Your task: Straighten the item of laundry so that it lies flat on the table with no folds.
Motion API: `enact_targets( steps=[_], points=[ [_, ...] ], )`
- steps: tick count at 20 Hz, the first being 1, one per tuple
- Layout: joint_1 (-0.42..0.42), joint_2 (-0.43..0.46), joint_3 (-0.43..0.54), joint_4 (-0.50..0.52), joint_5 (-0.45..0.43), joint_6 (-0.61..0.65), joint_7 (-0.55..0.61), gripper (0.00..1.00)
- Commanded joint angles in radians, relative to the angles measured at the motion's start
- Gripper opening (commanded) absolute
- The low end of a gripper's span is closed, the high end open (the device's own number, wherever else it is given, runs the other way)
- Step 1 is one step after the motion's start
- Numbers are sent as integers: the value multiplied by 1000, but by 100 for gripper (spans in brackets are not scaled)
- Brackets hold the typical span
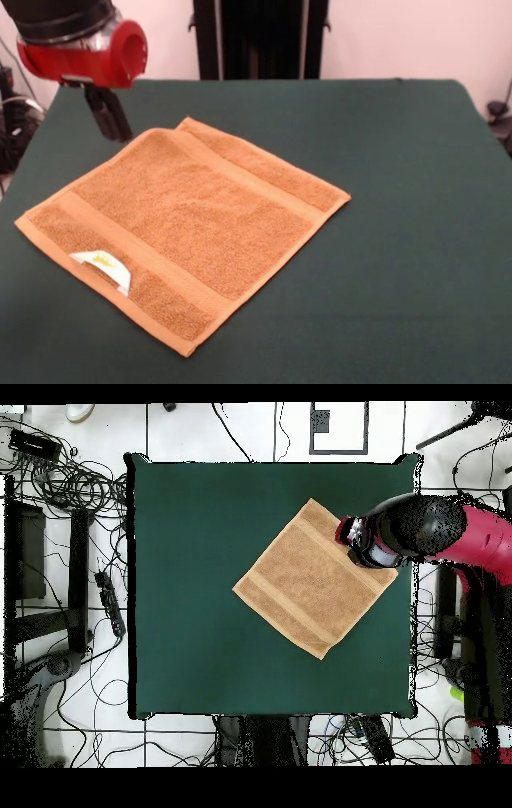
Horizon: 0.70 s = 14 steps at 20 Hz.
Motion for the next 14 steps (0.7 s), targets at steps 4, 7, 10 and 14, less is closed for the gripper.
enact_targets(
  steps=[4,7,10,14],
  points=[
    [94,137,-60,105,-81,-69,-17,0],
    [110,150,-81,114,-64,-106,52,0],
    [122,163,-89,127,-52,-132,74,0],
    [141,186,-114,135,-55,-137,76,0]
  ],
)
